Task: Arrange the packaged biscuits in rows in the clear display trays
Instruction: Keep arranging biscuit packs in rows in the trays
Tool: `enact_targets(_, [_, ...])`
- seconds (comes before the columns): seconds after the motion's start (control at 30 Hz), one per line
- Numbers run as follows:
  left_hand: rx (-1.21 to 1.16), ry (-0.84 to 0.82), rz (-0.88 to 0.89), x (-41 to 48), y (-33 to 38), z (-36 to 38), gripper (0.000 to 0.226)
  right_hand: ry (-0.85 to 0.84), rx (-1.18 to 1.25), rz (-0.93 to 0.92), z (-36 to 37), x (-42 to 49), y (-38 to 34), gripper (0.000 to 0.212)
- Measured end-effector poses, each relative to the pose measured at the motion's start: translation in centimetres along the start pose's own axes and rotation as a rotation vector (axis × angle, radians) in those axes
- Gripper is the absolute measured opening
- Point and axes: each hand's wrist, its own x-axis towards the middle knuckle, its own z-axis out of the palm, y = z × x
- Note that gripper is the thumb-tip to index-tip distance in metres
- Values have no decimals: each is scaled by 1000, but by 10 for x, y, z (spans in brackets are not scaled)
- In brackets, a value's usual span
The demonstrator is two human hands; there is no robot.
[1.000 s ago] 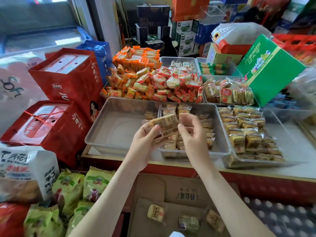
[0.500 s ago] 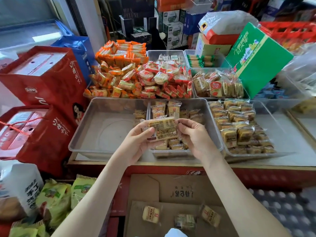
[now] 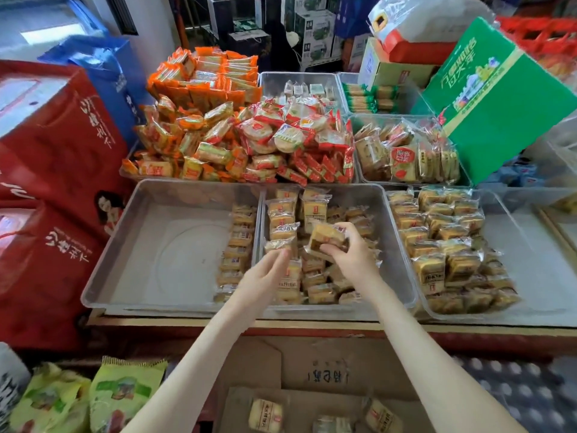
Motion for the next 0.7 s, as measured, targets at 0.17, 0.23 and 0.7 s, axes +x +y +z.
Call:
enact_targets(0.17, [621, 421, 254, 5, -52, -60, 45, -25, -102, 113, 23, 69, 46, 42])
enact_targets(0.23, [805, 498, 284, -1, -81, -85, 57, 81, -249, 111, 34, 84, 55, 58])
enact_targets(0.7, [1154, 799, 377, -10, -147, -192, 46, -867, -1219, -673, 201, 43, -42, 74])
